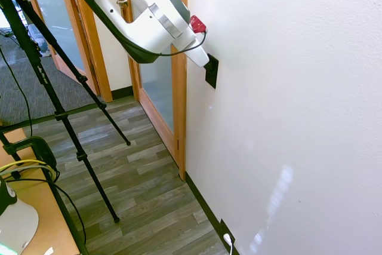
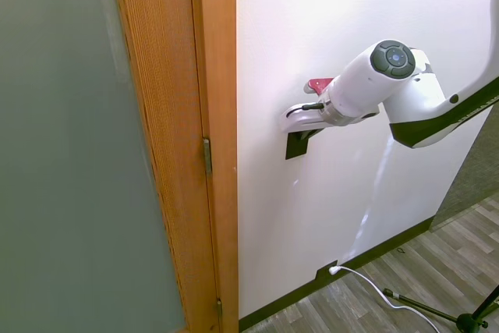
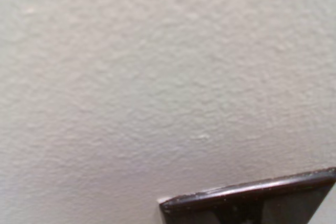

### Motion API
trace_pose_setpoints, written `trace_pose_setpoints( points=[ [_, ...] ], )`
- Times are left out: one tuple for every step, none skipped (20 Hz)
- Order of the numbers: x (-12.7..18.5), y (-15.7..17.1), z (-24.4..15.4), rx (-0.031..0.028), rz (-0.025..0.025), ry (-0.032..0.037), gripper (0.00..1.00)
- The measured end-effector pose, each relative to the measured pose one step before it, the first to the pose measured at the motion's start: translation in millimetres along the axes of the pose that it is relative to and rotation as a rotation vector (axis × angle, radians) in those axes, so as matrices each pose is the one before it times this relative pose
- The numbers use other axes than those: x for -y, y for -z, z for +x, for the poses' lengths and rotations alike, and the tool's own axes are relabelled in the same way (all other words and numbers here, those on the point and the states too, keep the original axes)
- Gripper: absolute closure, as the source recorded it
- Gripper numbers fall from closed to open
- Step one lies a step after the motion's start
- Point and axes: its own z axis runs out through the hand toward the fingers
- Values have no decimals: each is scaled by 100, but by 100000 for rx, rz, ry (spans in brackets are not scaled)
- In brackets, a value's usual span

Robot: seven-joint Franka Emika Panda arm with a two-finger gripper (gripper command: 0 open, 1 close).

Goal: Turn on the light

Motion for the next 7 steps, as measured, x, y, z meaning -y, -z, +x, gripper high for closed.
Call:
trace_pose_setpoints(
  points=[
    [-52, 120, 136, -303, 168, -223, 0],
    [-59, 171, 174, -200, 338, -313, 0],
    [-127, 195, 242, -270, 342, -283, 0],
    [-121, 173, 254, -337, 316, -68, 0],
    [-146, 121, 152, -369, 142, 134, 0],
    [-119, 90, 45, -410, 182, 166, 0],
    [-103, 105, -2, -341, 301, 521, 0]
  ],
)
